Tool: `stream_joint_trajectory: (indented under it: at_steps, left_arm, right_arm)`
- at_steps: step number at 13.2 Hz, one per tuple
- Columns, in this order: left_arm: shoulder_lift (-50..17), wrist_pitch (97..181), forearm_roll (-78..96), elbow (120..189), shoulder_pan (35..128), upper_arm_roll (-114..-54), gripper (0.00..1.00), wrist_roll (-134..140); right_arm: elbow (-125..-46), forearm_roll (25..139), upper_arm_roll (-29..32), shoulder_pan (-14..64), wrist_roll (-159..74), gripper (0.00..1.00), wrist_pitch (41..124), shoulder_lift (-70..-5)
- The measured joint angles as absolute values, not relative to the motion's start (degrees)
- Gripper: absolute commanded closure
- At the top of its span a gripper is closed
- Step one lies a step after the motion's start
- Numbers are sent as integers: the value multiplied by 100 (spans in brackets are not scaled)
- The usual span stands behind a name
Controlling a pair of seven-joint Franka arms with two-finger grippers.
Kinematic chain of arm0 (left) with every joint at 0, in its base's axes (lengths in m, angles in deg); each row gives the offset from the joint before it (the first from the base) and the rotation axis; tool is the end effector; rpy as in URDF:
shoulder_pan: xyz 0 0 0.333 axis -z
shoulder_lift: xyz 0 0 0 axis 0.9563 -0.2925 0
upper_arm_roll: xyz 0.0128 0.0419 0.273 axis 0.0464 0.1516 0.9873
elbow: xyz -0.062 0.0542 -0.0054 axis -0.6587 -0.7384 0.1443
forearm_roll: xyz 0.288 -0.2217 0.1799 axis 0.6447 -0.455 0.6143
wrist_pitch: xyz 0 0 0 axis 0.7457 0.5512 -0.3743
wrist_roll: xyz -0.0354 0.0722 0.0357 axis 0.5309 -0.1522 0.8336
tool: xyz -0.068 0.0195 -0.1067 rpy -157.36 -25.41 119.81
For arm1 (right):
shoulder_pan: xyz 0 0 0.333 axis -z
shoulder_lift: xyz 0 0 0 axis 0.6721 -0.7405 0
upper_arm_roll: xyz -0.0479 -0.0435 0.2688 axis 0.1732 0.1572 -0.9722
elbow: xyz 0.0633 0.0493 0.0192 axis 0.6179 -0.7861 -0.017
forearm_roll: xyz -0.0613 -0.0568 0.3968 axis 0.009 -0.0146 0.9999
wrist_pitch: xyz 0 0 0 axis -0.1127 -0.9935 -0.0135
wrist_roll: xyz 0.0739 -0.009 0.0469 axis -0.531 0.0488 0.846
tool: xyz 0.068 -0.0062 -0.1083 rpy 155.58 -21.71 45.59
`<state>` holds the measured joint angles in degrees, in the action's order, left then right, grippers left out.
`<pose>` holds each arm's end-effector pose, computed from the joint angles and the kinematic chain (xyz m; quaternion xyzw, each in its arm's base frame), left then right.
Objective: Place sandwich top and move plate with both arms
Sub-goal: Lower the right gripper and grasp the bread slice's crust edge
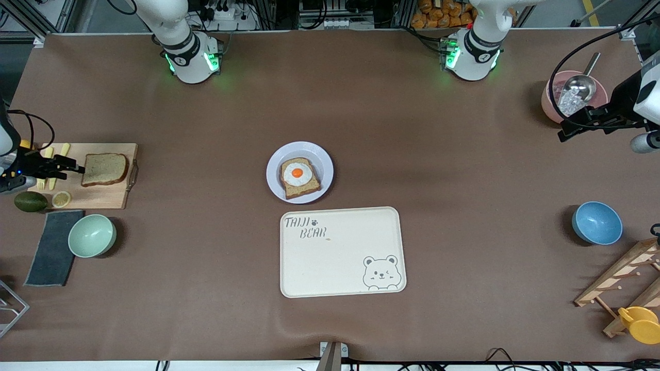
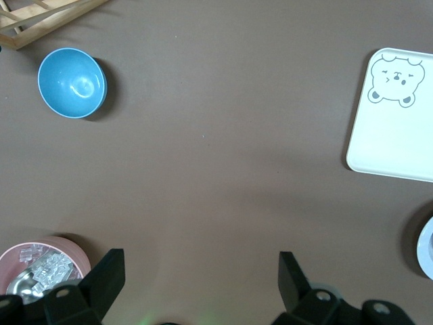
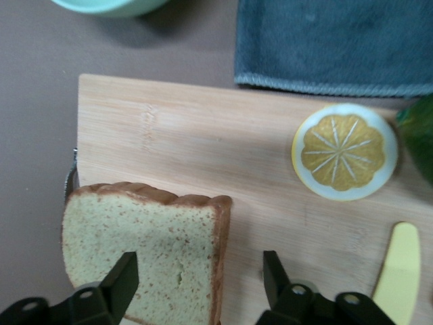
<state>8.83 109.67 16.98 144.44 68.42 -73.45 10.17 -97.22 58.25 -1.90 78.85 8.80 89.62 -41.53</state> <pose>0.5620 -0.0344 0.5651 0.9956 0.0911 -0.0198 0.0045 0.4577 -0.3519 0.1487 -0.9842 -0.0740 0.0341 0.1569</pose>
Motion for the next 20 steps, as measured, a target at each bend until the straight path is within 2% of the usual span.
stream_joint_trajectory:
  at_steps: [2, 4, 9, 12, 13, 16, 17, 20]
  left_arm:
    - [883, 10967, 1689, 14460, 6840, -7345, 0, 1016]
    - [883, 10967, 1584, 14464, 6836, -7343, 0, 1016]
    - [883, 10975, 1433, 14467, 6819, -7319, 0, 1016]
    - [883, 10977, 1414, 14467, 6774, -7313, 0, 997]
    - [883, 10977, 1413, 14467, 6728, -7312, 0, 934]
    - [886, 10977, 1307, 14467, 6588, -7307, 0, 719]
    - [888, 10977, 1285, 14467, 6577, -7307, 0, 701]
    - [898, 10977, 1269, 14467, 6580, -7331, 0, 698]
  right_arm:
    - [-9721, 5885, -190, 7979, 949, 36, 8985, -4277]
    - [-9721, 5906, -190, 8015, 959, 45, 8987, -4313]
    - [-9721, 5915, -197, 8018, 958, 46, 8983, -4315]
    - [-9725, 6063, -197, 8018, 957, 55, 8963, -4372]
    - [-9726, 6095, -197, 8018, 957, 60, 8956, -4400]
    - [-9733, 6139, -198, 8019, 957, 95, 8927, -4419]
    - [-9732, 6146, -201, 8019, 957, 100, 8914, -4419]
    - [-9731, 6146, -201, 8021, 957, 100, 8914, -4419]
